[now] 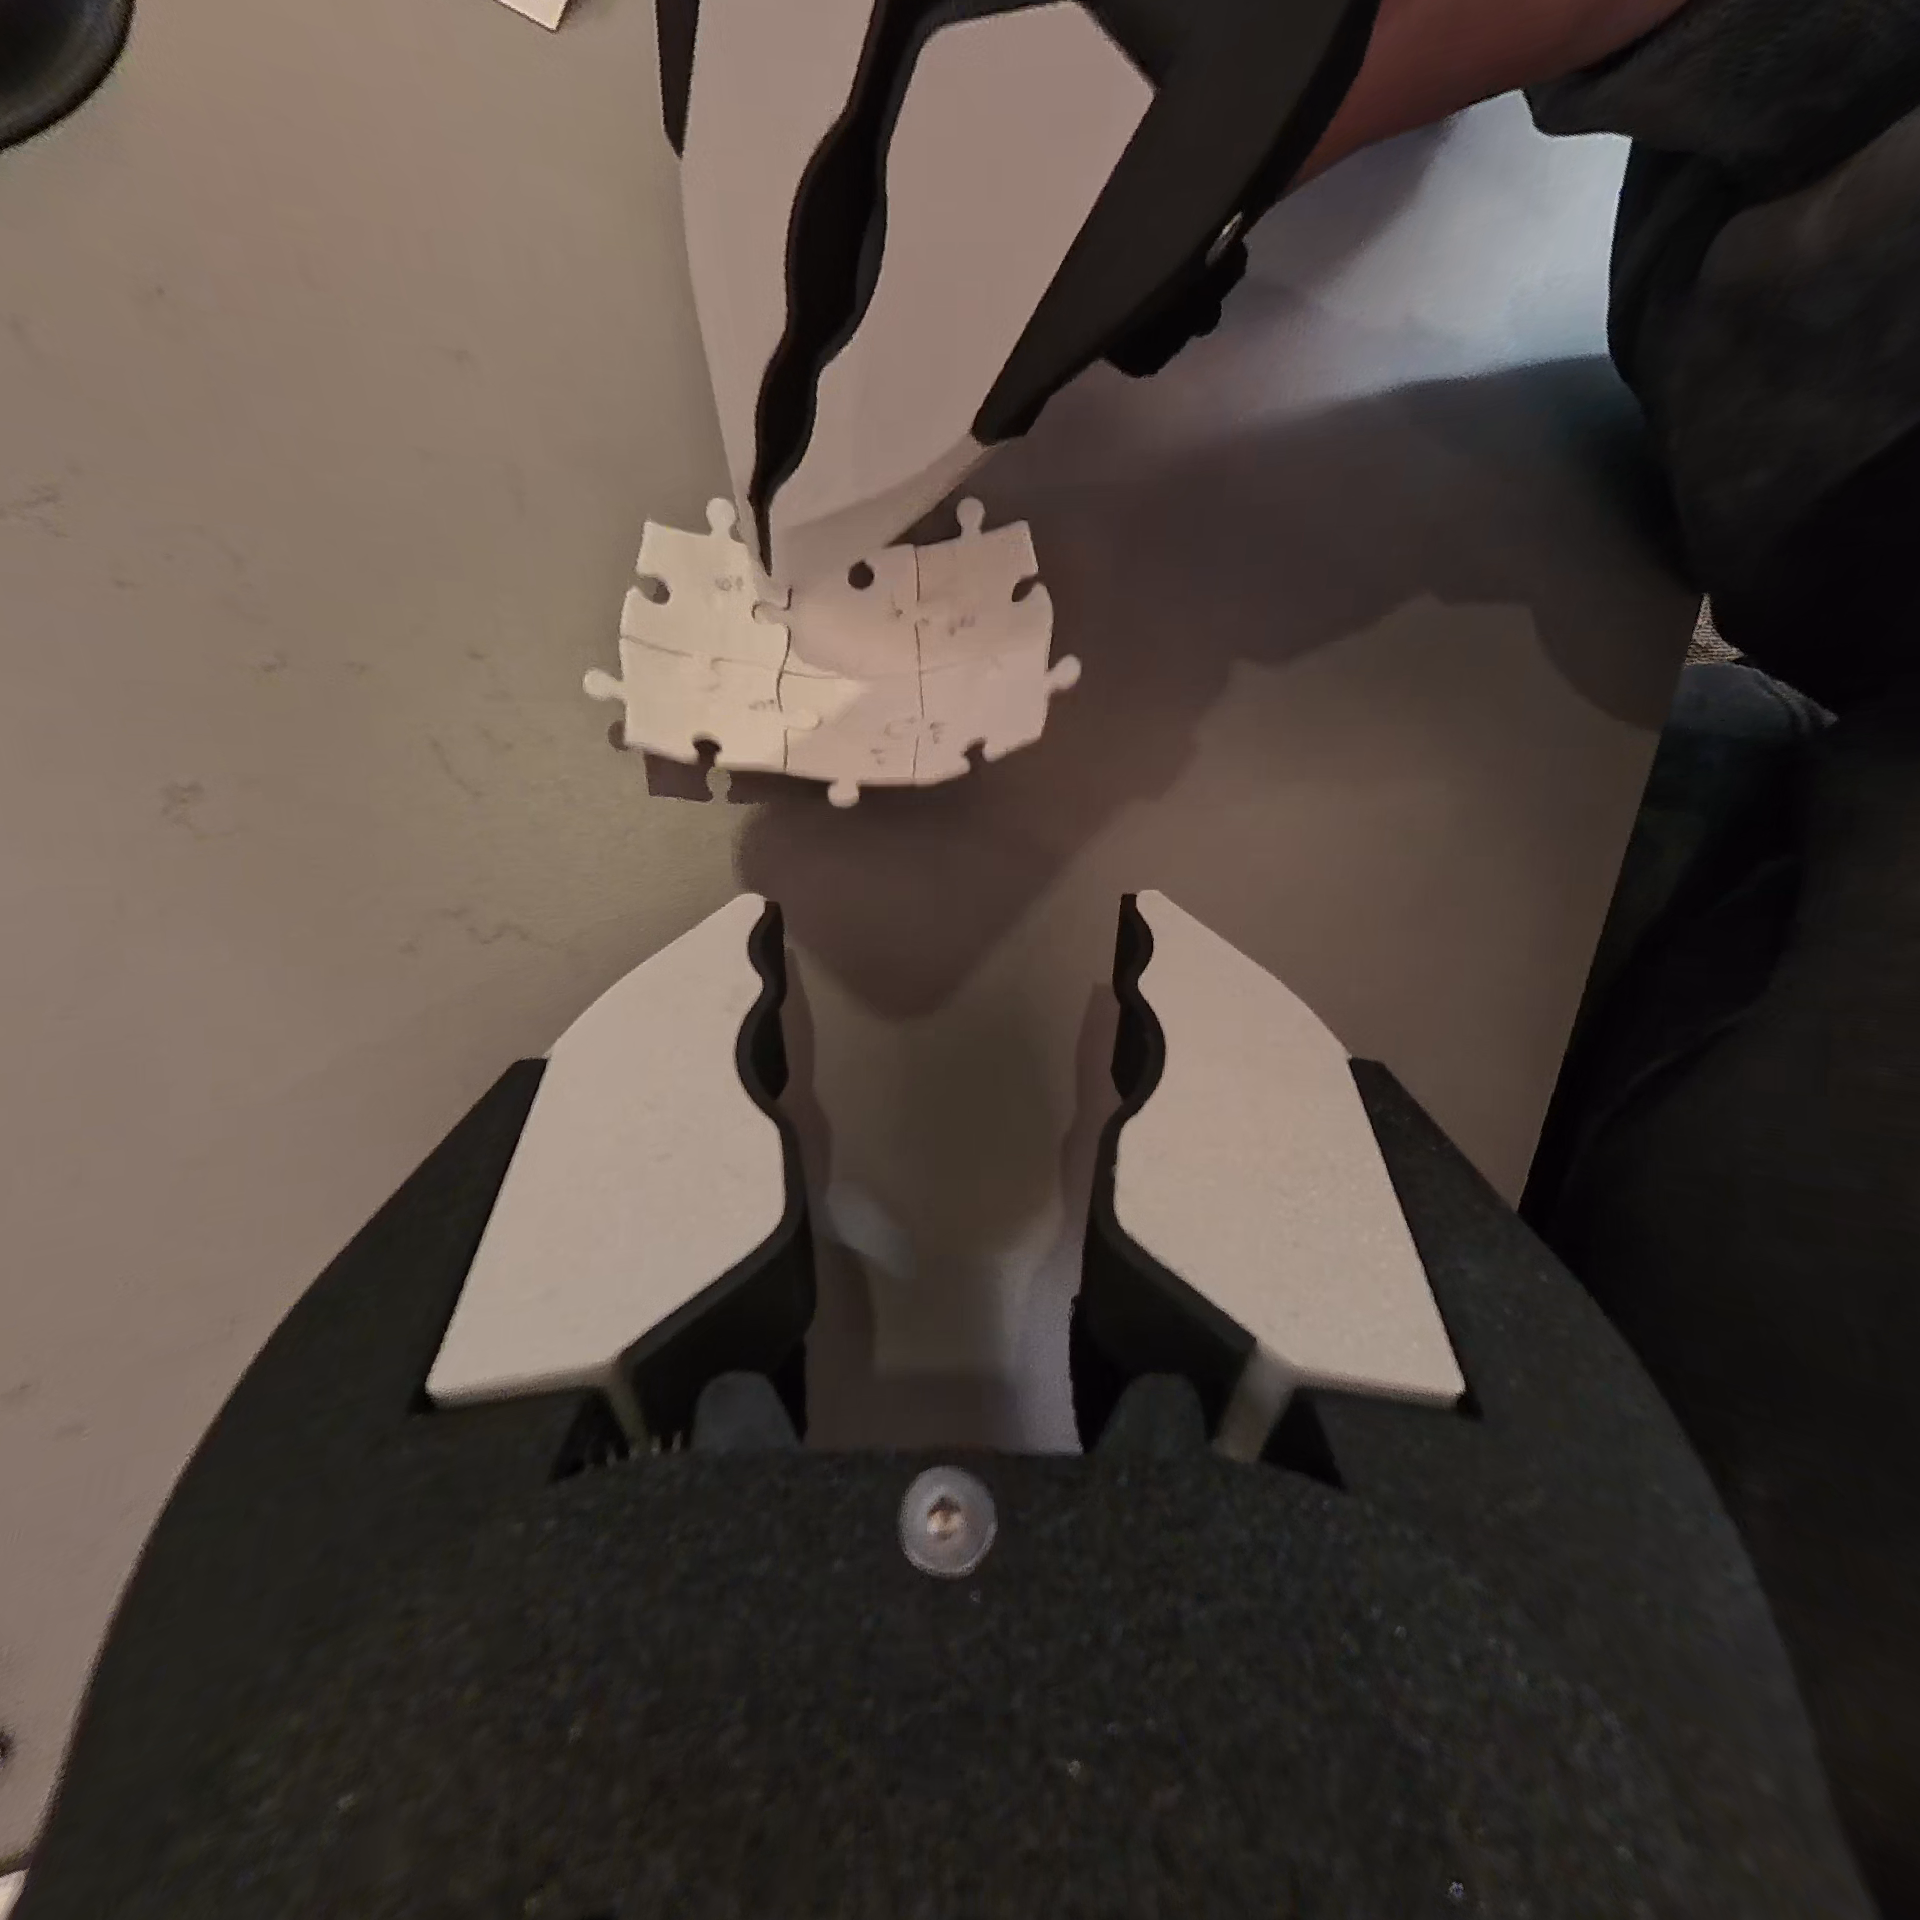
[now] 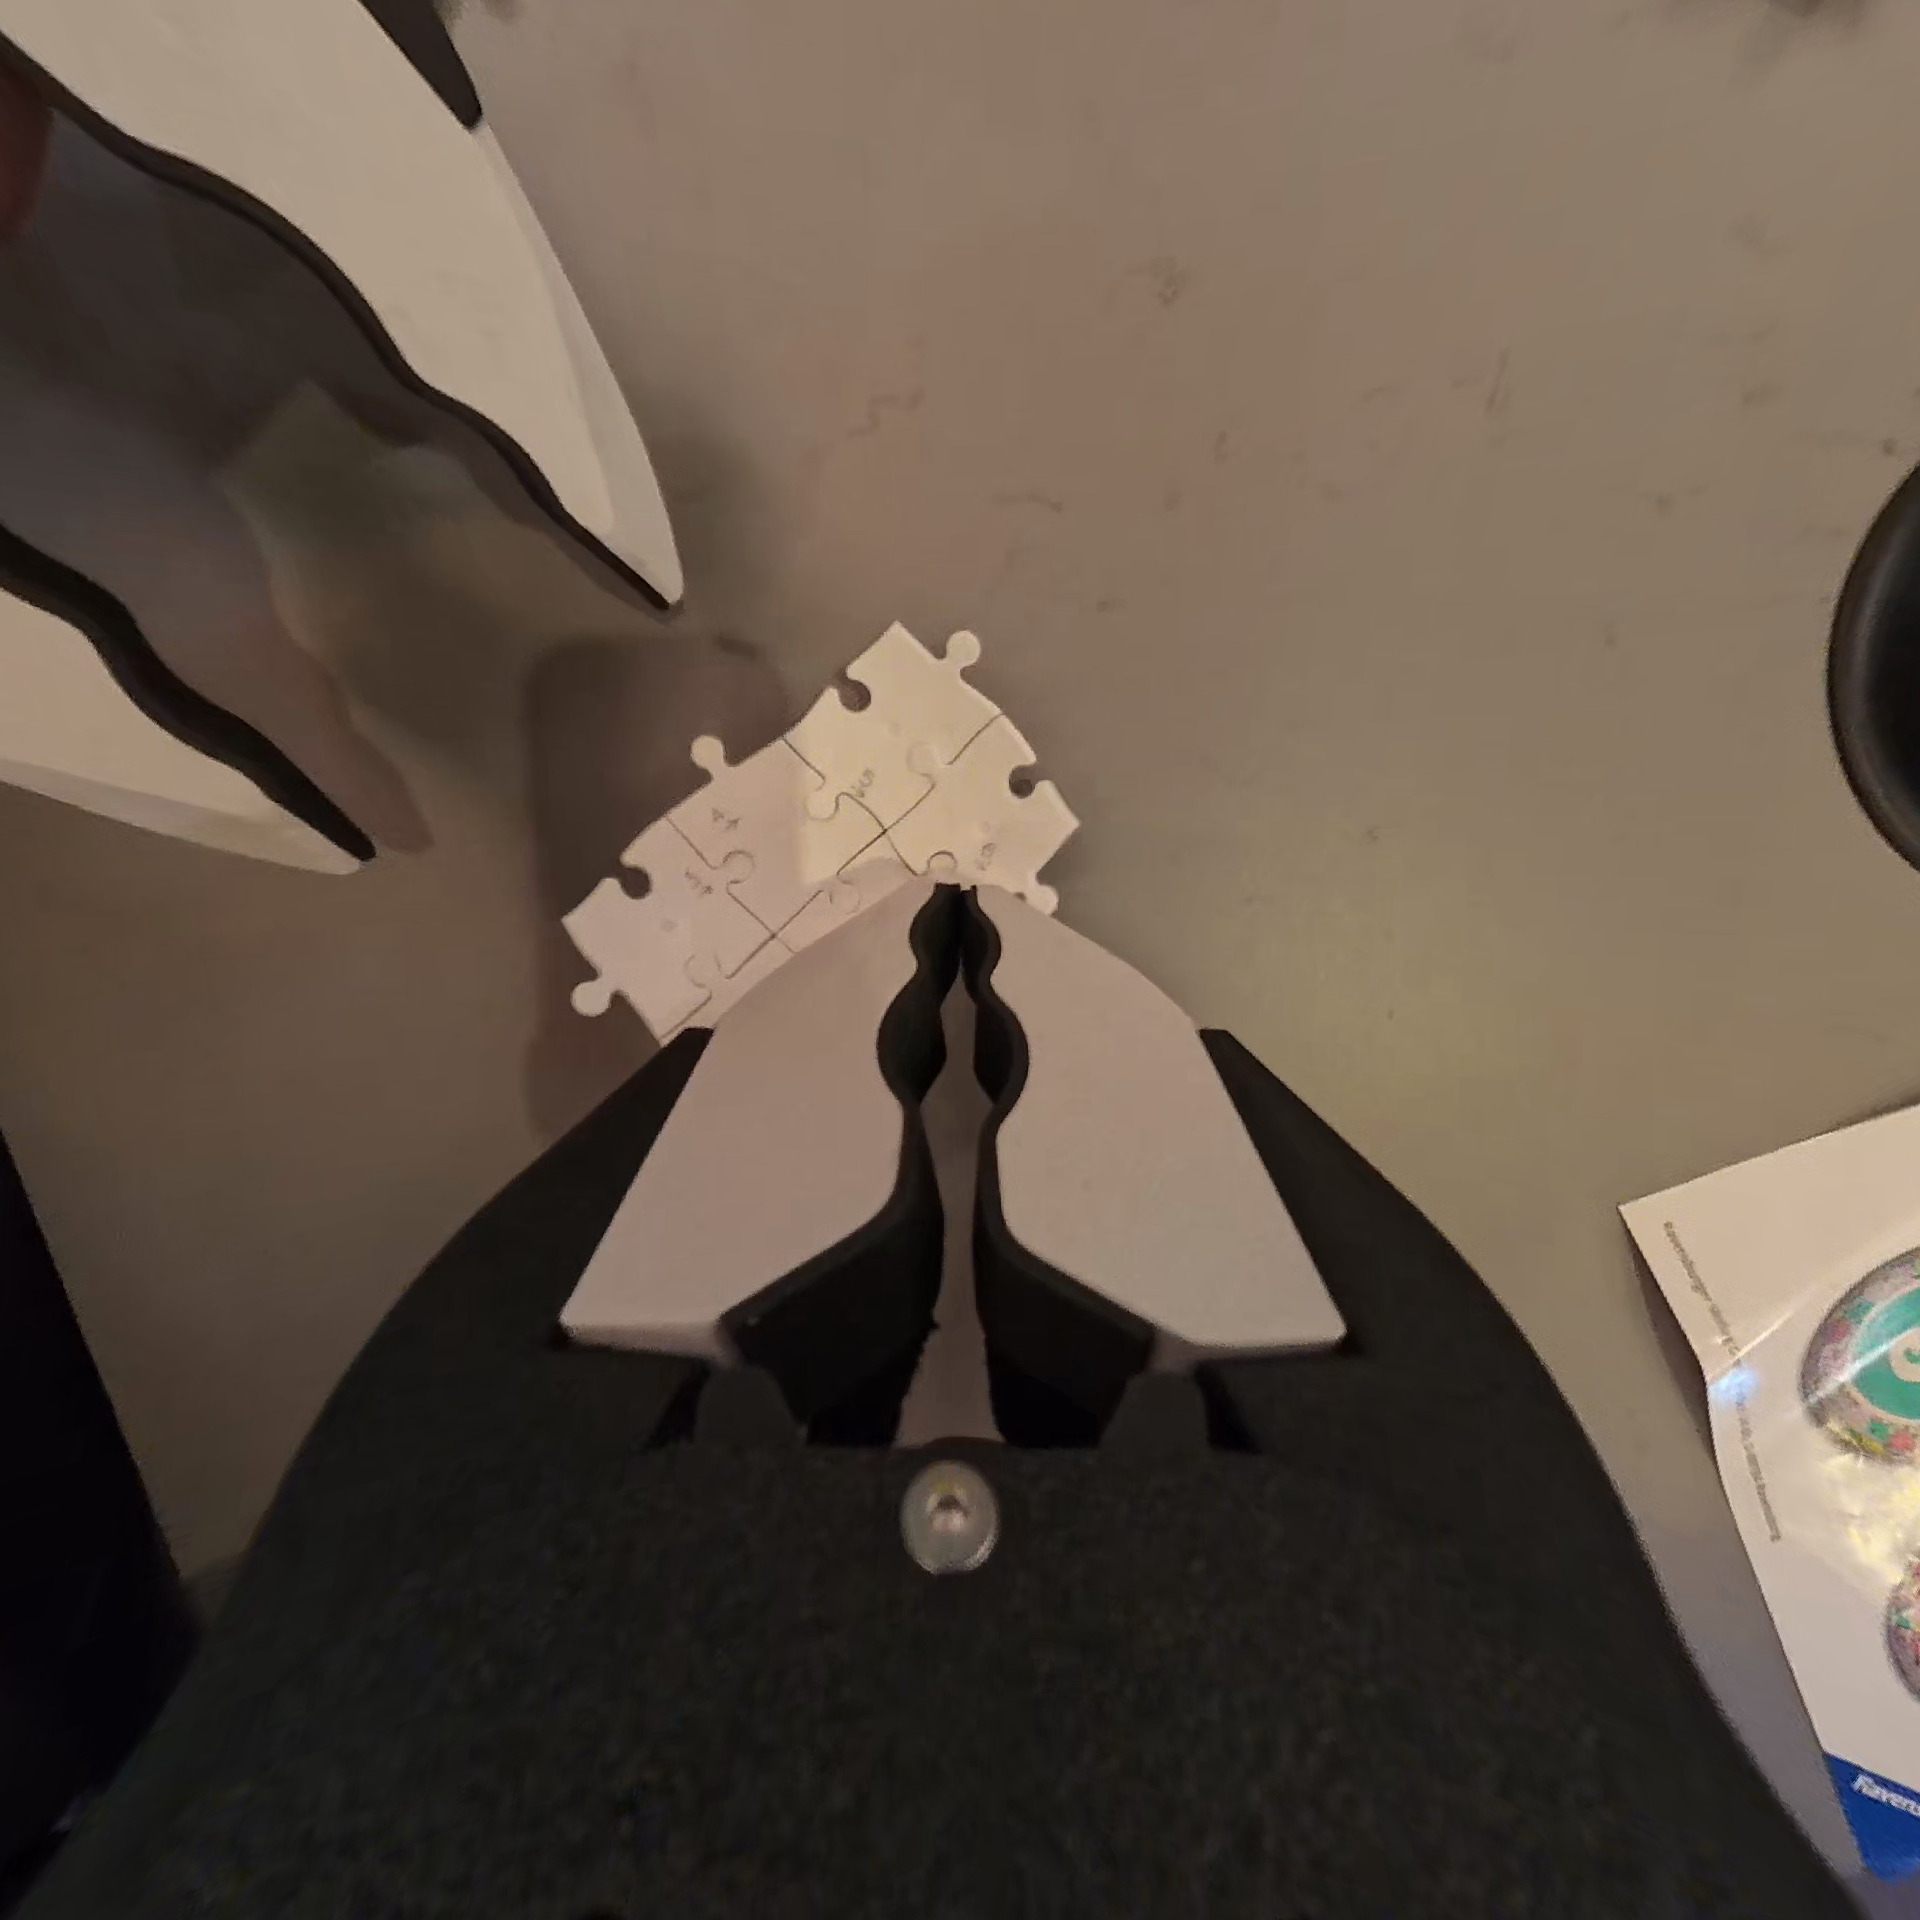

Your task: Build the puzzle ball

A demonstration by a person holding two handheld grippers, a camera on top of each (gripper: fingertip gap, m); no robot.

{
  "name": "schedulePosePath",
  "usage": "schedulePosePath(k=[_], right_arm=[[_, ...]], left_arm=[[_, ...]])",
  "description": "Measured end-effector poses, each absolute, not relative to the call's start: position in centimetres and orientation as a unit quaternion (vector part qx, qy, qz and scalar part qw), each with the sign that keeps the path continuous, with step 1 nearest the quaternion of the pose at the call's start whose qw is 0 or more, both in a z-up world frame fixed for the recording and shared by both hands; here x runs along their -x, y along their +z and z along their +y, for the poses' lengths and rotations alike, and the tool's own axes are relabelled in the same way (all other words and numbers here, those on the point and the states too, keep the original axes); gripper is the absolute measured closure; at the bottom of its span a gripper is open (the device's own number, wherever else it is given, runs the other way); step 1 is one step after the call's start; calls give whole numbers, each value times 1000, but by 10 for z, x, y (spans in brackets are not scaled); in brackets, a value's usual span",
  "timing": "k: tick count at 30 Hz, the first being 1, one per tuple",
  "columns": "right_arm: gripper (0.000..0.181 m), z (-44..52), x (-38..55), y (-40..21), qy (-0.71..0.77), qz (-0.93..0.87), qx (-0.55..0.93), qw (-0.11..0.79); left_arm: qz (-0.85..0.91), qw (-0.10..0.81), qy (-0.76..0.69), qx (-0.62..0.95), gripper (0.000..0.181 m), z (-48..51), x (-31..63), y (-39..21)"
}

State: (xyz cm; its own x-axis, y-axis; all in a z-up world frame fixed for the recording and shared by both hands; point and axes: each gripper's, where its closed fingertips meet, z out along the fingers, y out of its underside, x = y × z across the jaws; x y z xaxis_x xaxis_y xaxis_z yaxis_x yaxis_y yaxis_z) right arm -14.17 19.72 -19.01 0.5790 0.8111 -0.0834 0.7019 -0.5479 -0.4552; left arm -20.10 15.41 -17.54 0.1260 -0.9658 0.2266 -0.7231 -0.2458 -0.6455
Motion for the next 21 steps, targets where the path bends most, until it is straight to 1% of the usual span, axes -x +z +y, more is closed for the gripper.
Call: schedulePosePath(k=[13,17,21], right_arm=[[181,196,141,-195,133,-442,873,160],[181,196,142,-195,122,-443,874,159],[181,195,150,-187,149,-438,870,172]], left_arm=[[585,193,-313,723,121,152,200,-175],[587,195,-311,722,121,151,200,-175],[587,195,-311,721,121,150,200,-175]])
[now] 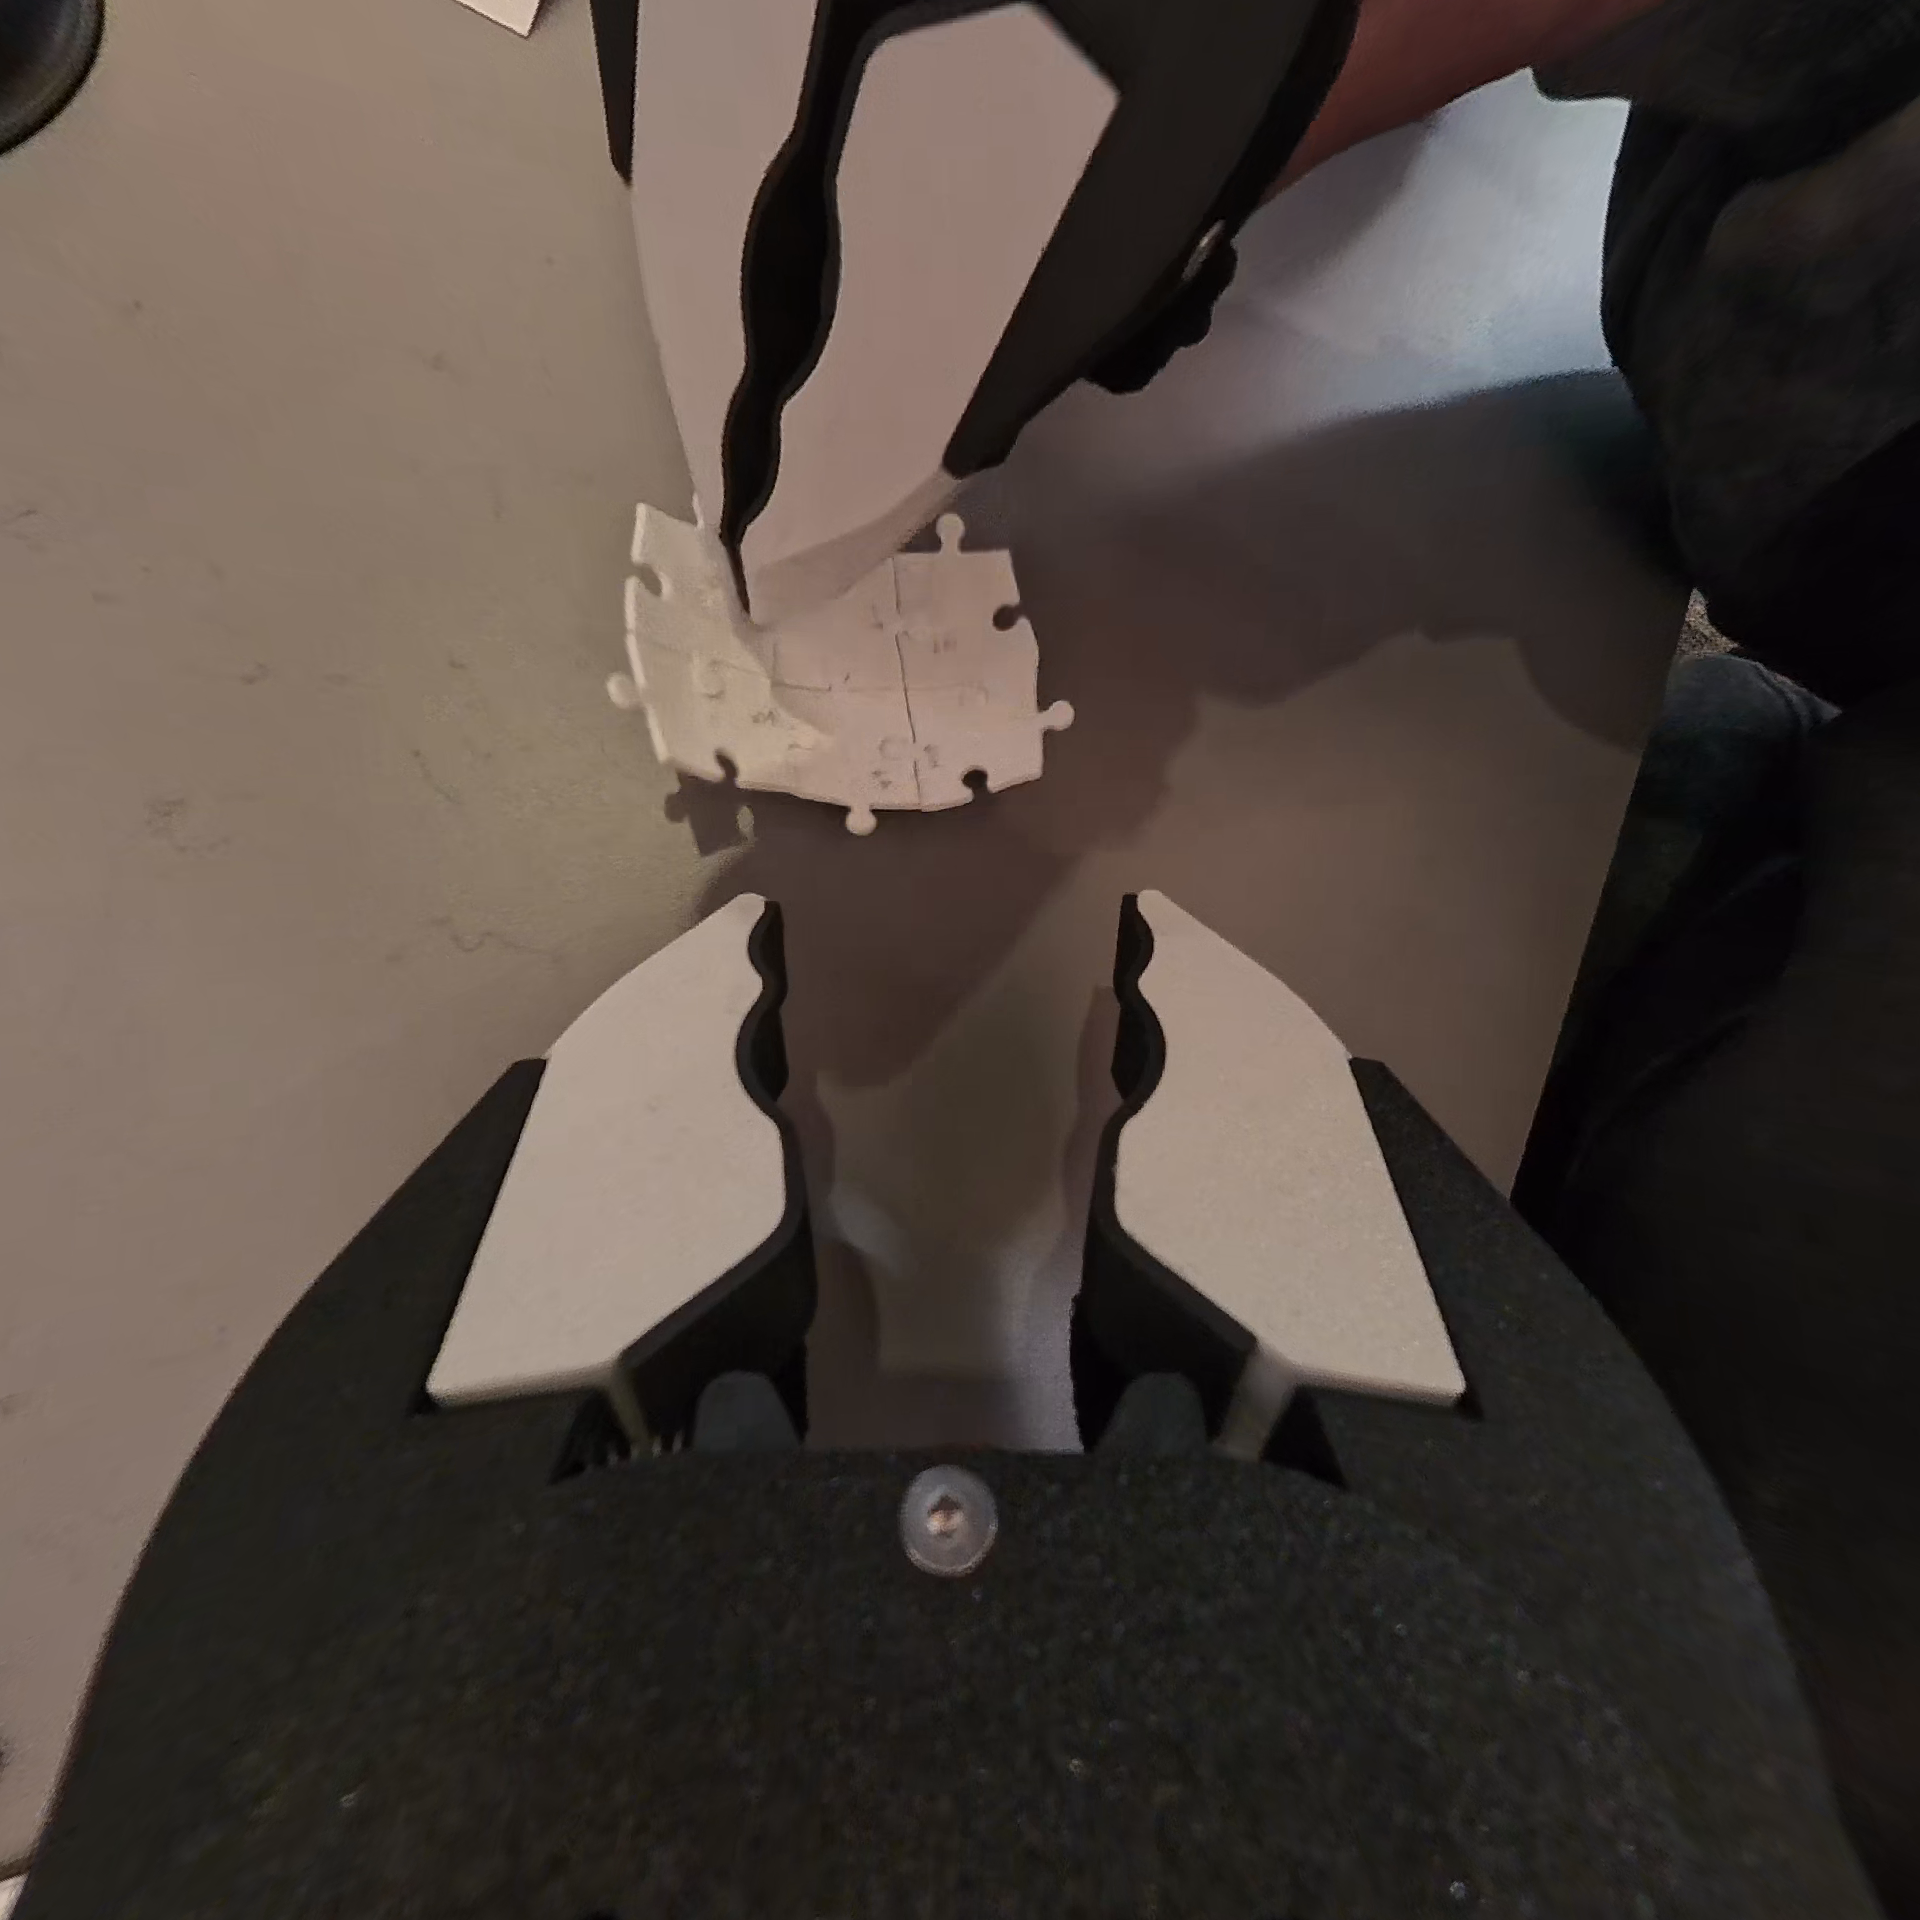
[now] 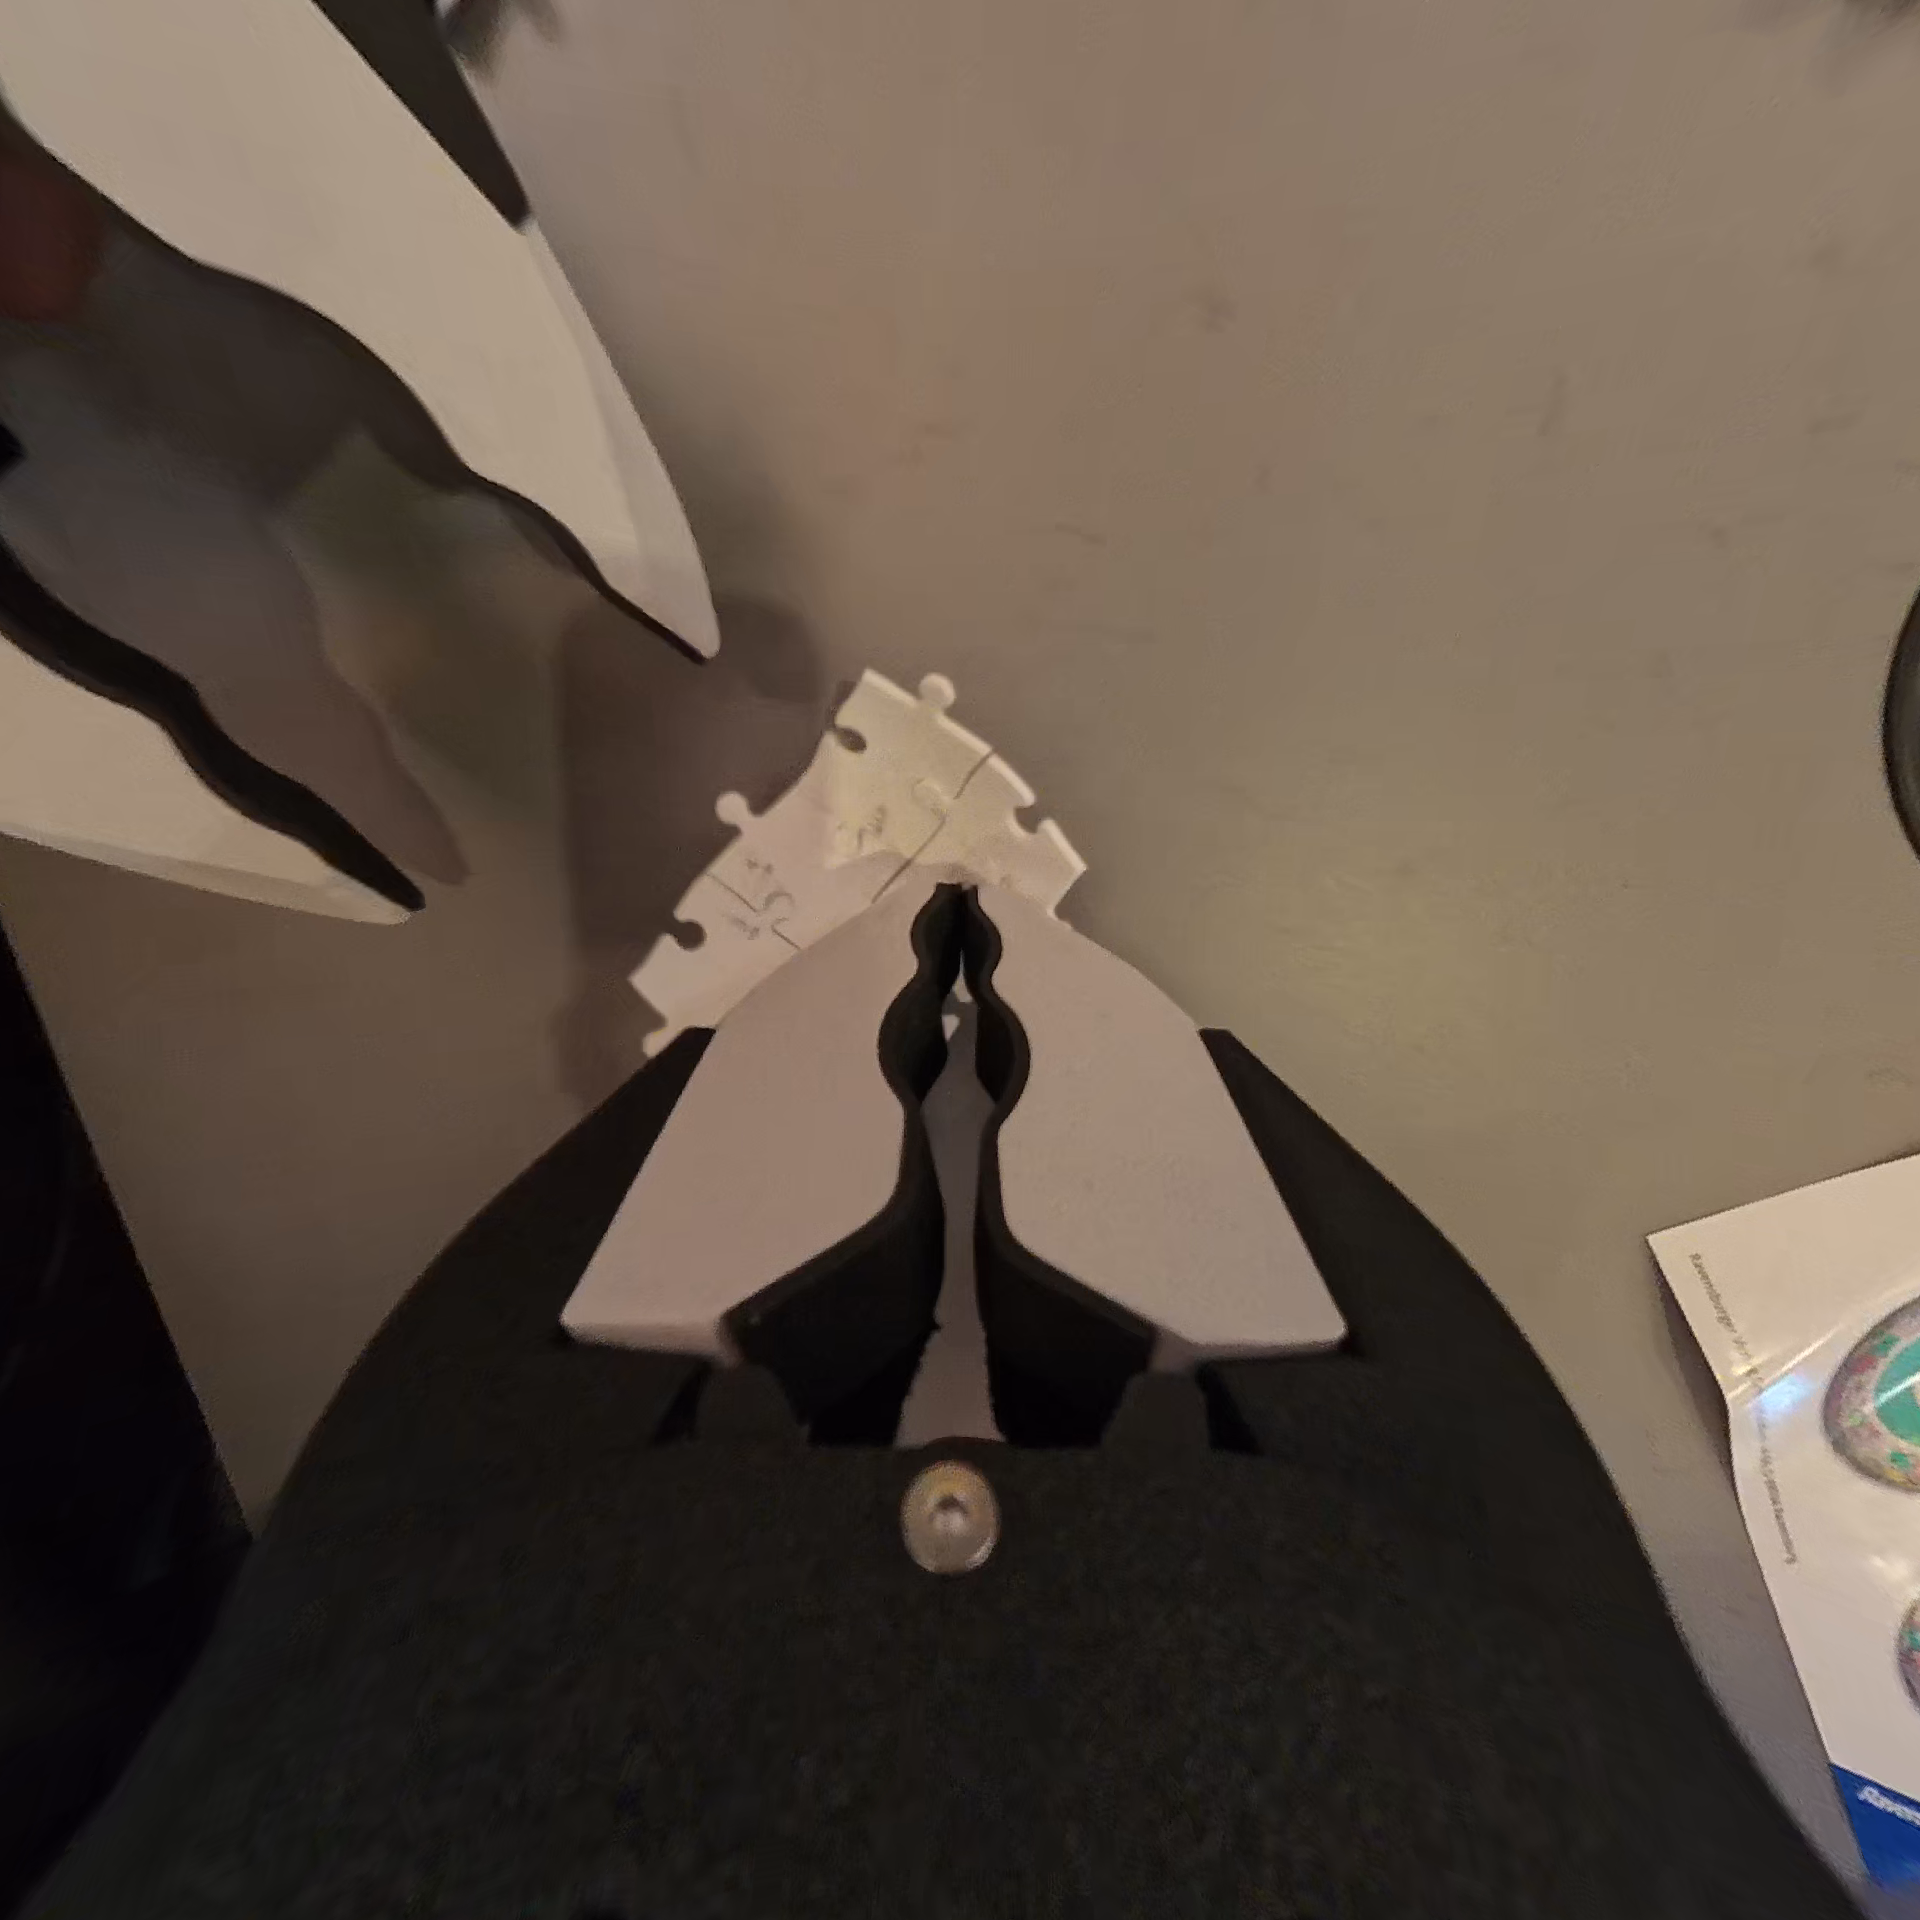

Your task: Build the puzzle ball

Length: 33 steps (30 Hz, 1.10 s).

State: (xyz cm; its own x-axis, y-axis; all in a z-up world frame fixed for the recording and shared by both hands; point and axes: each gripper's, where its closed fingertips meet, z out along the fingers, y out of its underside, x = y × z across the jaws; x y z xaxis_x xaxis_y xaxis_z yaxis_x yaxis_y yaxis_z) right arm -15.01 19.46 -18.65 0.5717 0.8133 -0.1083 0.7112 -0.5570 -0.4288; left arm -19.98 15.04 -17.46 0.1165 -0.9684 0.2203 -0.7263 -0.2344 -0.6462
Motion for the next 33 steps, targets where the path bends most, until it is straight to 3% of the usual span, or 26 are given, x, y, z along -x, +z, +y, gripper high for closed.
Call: schedulePosePath(k=[24,33], right_arm=[[181,194,164,-195,89,-486,861,121],[181,192,168,-181,111,-476,859,150]], left_arm=[[588,194,-310,721,121,150,201,-175],[587,200,-307,722,120,152,201,-175]])
